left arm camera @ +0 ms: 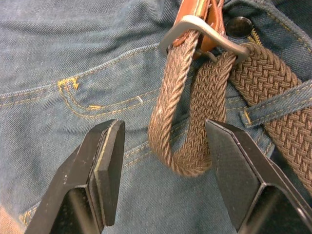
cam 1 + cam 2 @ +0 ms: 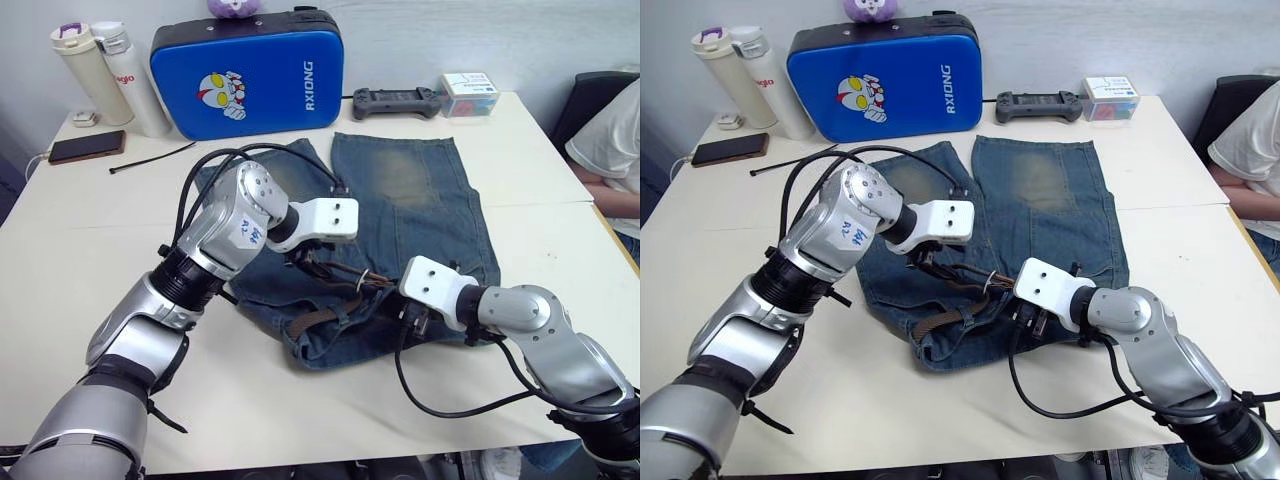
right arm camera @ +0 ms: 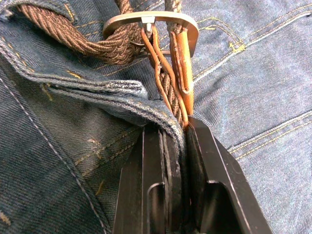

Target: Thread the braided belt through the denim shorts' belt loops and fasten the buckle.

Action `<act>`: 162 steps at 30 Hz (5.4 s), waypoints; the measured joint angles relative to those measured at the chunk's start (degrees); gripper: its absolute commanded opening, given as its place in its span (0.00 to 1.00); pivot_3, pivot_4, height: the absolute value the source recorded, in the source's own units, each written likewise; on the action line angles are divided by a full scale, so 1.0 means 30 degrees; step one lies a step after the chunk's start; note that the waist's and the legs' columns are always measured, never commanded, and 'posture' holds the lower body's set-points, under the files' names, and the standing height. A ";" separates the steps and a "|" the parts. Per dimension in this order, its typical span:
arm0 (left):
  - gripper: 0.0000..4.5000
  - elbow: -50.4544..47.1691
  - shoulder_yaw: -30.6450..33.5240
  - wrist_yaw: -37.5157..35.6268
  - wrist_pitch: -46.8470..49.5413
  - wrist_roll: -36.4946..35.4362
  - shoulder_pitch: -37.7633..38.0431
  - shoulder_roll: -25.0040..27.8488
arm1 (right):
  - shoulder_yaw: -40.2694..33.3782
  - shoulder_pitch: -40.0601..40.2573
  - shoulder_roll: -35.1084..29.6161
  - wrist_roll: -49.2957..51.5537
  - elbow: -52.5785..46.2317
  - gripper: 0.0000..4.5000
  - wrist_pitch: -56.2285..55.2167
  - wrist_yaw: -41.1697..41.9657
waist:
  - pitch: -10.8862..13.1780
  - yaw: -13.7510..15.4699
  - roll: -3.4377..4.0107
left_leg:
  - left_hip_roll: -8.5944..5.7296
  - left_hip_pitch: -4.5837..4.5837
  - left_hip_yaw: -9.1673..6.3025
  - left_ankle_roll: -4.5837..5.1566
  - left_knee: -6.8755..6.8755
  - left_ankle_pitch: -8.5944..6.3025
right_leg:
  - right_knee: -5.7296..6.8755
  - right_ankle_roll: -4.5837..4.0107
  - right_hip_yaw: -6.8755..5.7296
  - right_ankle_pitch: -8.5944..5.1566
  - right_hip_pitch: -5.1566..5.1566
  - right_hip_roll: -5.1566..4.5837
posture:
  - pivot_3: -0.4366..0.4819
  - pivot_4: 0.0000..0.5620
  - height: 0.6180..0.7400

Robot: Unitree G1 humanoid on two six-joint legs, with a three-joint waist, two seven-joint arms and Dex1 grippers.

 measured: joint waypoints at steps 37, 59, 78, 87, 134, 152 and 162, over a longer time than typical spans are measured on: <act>0.01 -0.0251 -0.0712 0.0772 0.2167 -0.1272 -0.0096 -0.2325 | -0.0051 -0.0438 0.0202 -0.0033 0.0083 0.00 0.0279 0.0054 | 0.0000 0.0011 -0.0001 | -0.0004 -0.0001 -0.0002 0.0002 0.0008 0.0000 | 0.0007 0.0000 -0.0003 0.0000 0.0005 -0.0005 | 0.48 0.27 1.00; 0.98 -0.1717 0.1112 -0.0164 0.2641 -0.4744 -0.1216 -0.1666 | 0.0150 -0.0333 0.0243 -0.0106 0.0118 0.00 0.0320 0.0269 | -0.0002 -0.0143 0.0003 | 0.0005 0.0006 0.0011 -0.0005 0.0005 0.0004 | 0.0042 -0.0002 0.0015 -0.0001 -0.0015 0.0007 | 0.48 0.27 1.00; 1.00 -0.3925 0.4511 -0.1235 0.4391 -0.9722 0.0875 0.3729 | -0.2926 0.1075 -0.2200 0.4562 -0.1671 0.78 0.0731 0.3878 | 0.0004 -0.0019 0.0009 | 0.0005 0.0005 -0.0010 -0.0001 0.0009 0.0001 | 0.0013 -0.0005 0.0002 -0.0003 0.0008 -0.0004 | 0.48 0.27 1.00; 1.00 -0.5249 0.3960 -0.1587 0.3343 -1.0386 0.3328 0.5195 | -0.8099 0.1593 -0.4610 1.0905 -0.3186 0.99 0.5850 0.6245 | 0.0003 0.0060 0.0005 | 0.0007 0.0048 -0.0026 0.0016 0.0009 -0.0008 | -0.0078 -0.0005 -0.0011 -0.0002 0.0075 -0.0017 | 0.48 0.27 1.00; 0.02 -0.3262 0.0103 0.1929 -0.0374 -0.7410 0.7355 0.2482 | -0.2848 0.1782 -0.4869 0.6175 0.1046 1.00 -0.0669 0.1192 | -0.0029 0.0071 0.0017 | 0.0004 0.0189 0.0020 0.0048 -0.0030 -0.0024 | -0.0115 -0.0003 0.0017 -0.0002 0.0192 -0.0027 | 0.48 0.27 1.00; 0.00 -0.3105 0.0090 0.2033 -0.0138 -0.7406 0.7182 0.2322 | -0.3213 0.2132 -0.4030 0.6281 0.1680 0.02 -0.0831 0.2229 | -0.0029 0.0073 0.0016 | 0.0004 0.0195 0.0017 0.0048 -0.0030 -0.0024 | -0.0116 -0.0003 0.0016 -0.0002 0.0199 -0.0027 | 0.48 0.27 1.00; 0.00 -0.3108 0.0073 0.2081 -0.0144 -0.7406 0.7182 0.2311 | -0.4018 0.1712 -0.4084 0.6273 0.1680 0.02 -0.0931 0.2377 | -0.0029 0.0077 0.0017 | 0.0002 0.0198 0.0018 0.0048 -0.0030 -0.0024 | -0.0120 -0.0002 0.0017 -0.0002 0.0204 -0.0029 | 0.48 0.27 1.00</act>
